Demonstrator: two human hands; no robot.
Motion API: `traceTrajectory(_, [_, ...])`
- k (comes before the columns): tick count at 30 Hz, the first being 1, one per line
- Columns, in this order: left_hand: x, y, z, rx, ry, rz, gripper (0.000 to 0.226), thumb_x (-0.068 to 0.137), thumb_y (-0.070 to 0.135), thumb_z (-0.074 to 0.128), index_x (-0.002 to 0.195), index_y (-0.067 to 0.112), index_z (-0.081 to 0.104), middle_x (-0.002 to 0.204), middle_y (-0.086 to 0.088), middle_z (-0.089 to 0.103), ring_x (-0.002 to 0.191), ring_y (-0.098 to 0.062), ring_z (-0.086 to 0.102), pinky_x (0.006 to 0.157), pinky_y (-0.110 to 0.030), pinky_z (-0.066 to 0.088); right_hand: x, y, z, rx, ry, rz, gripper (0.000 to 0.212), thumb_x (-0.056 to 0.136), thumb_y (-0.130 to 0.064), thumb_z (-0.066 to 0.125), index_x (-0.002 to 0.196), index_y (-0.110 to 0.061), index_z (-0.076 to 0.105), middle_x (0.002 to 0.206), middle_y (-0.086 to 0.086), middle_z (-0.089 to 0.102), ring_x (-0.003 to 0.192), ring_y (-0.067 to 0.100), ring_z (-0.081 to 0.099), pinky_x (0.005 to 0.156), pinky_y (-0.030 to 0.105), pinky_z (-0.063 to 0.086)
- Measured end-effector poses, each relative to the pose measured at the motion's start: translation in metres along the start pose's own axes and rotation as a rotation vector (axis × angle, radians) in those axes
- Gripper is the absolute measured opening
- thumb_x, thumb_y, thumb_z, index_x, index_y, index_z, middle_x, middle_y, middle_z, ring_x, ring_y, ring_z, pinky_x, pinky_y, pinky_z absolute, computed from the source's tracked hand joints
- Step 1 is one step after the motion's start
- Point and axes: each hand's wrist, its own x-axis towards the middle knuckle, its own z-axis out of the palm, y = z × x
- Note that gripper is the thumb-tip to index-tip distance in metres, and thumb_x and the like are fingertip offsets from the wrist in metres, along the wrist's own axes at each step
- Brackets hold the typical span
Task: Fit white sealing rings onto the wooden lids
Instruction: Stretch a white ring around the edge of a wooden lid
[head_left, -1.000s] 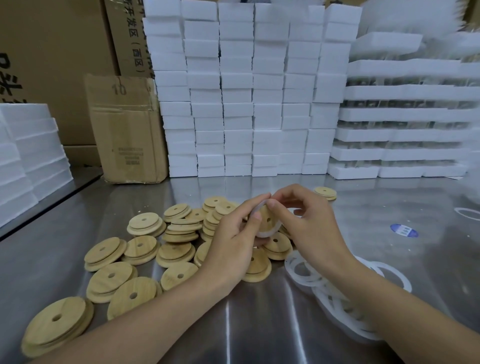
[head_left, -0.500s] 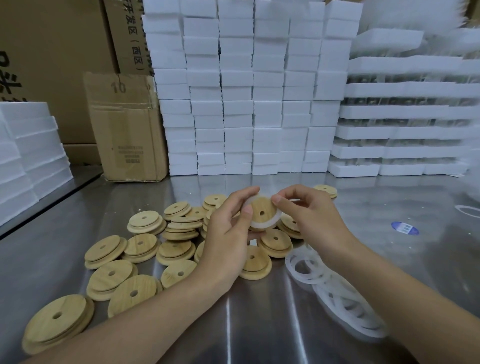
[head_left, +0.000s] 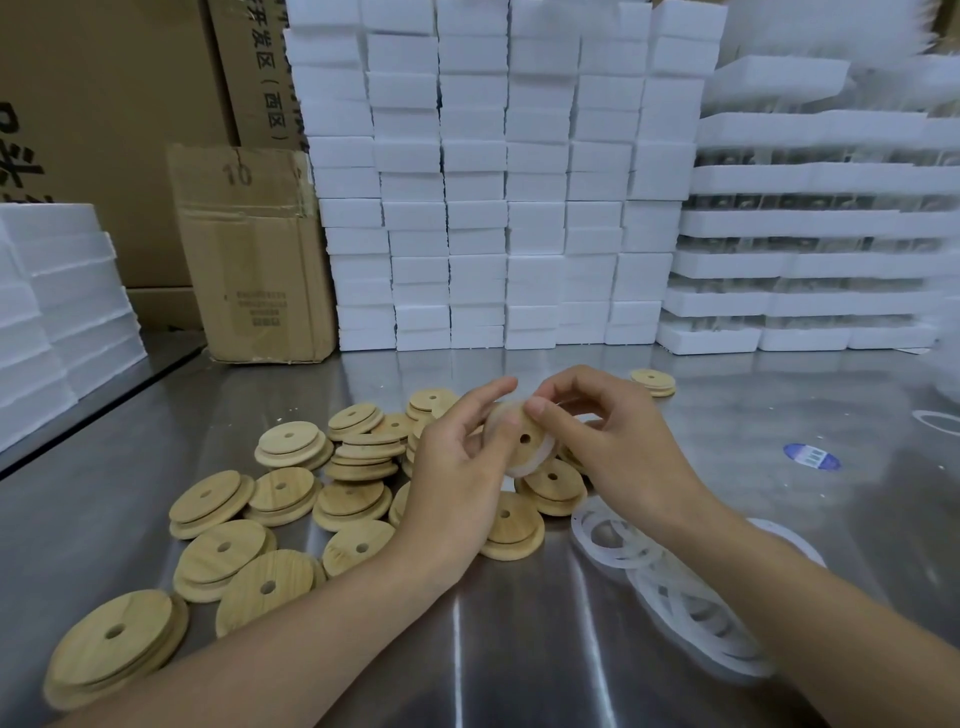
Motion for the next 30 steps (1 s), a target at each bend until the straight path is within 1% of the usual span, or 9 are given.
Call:
traceTrajectory(2, [0.0,0.0,0.001,-0.01,-0.011,-0.006,0.025,0.106,0.024,0.064,0.129,0.022,0.074,0.113,0.009,0.081,0.107,-0.009,0.076,0.093,-0.032,0.061,0.001,-0.001,-0.002,0.002,-0.006,-0.003,0.009,0.098,-0.026,0.073,0.09,-0.026,0.076,0.092,-0.009,0.077,0.096,0.012,0.072,0.082,0.039,0.059])
traceTrajectory(5, [0.002,0.0,0.001,-0.018,-0.021,-0.012,0.023,0.106,0.018,0.064,0.127,0.019,0.074,0.11,0.007,0.081,0.104,-0.01,0.077,0.088,-0.028,0.063,0.006,0.002,-0.01,-0.012,0.014,0.043,0.01,0.095,-0.031,0.076,0.086,-0.028,0.079,0.096,-0.013,0.076,0.098,0.002,0.069,0.083,0.026,0.05])
traceTrajectory(8, [0.003,0.0,0.001,-0.036,0.0,-0.027,0.023,0.106,0.014,0.063,0.125,0.02,0.075,0.107,0.008,0.082,0.099,-0.01,0.079,0.083,-0.025,0.062,0.01,0.002,-0.016,0.039,-0.012,0.126,0.01,0.093,-0.032,0.078,0.087,-0.026,0.082,0.098,-0.009,0.078,0.099,0.005,0.071,0.09,0.027,0.05])
traceTrajectory(13, [0.001,-0.001,-0.001,-0.023,0.048,-0.023,0.022,0.107,0.018,0.063,0.122,0.027,0.076,0.105,0.011,0.081,0.095,-0.008,0.078,0.075,-0.022,0.061,0.01,-0.001,-0.02,0.125,-0.104,0.233,0.013,0.09,-0.036,0.081,0.085,-0.024,0.083,0.086,-0.001,0.08,0.077,0.006,0.069,0.067,0.011,0.051])
traceTrajectory(17, [0.002,-0.001,-0.004,-0.048,0.108,-0.057,0.021,0.108,0.02,0.062,0.119,0.031,0.075,0.104,0.011,0.081,0.091,-0.013,0.079,0.069,-0.028,0.063,0.007,-0.001,-0.021,0.11,-0.152,0.29,0.024,0.088,-0.041,0.082,0.087,-0.017,0.08,0.085,0.016,0.074,0.075,0.016,0.058,0.073,0.027,0.047])
traceTrajectory(21, [0.005,-0.001,-0.007,-0.071,0.132,-0.073,0.021,0.108,0.02,0.062,0.12,0.032,0.075,0.108,0.011,0.08,0.098,-0.014,0.079,0.078,-0.033,0.066,0.004,0.001,-0.016,0.127,-0.15,0.284,0.023,0.092,-0.036,0.079,0.092,-0.013,0.078,0.095,0.016,0.076,0.082,0.023,0.061,0.08,0.035,0.048])
traceTrajectory(23, [0.005,-0.001,-0.006,-0.071,0.12,-0.071,0.02,0.105,0.021,0.066,0.12,0.031,0.074,0.107,0.011,0.081,0.096,-0.014,0.079,0.076,-0.029,0.064,0.004,0.003,-0.013,0.115,-0.114,0.265,0.016,0.094,-0.032,0.078,0.092,-0.016,0.078,0.094,0.011,0.078,0.081,0.024,0.066,0.081,0.035,0.051])
traceTrajectory(27, [0.004,-0.002,-0.004,-0.05,0.085,-0.06,0.023,0.098,0.018,0.075,0.12,0.026,0.074,0.105,0.01,0.081,0.095,-0.012,0.08,0.076,-0.024,0.062,0.002,0.005,-0.008,0.099,-0.07,0.217,0.009,0.097,-0.023,0.075,0.089,-0.018,0.075,0.072,-0.011,0.073,0.059,-0.002,0.062,0.061,0.013,0.046])
traceTrajectory(30, [0.002,-0.003,-0.002,-0.039,0.039,-0.048,0.021,0.098,0.016,0.076,0.119,0.02,0.075,0.103,0.005,0.083,0.095,-0.015,0.08,0.075,-0.024,0.063,0.001,0.003,-0.003,0.07,-0.05,0.16,0.008,0.096,-0.02,0.073,0.089,-0.018,0.075,0.079,-0.01,0.075,0.07,-0.002,0.066,0.066,0.014,0.047])
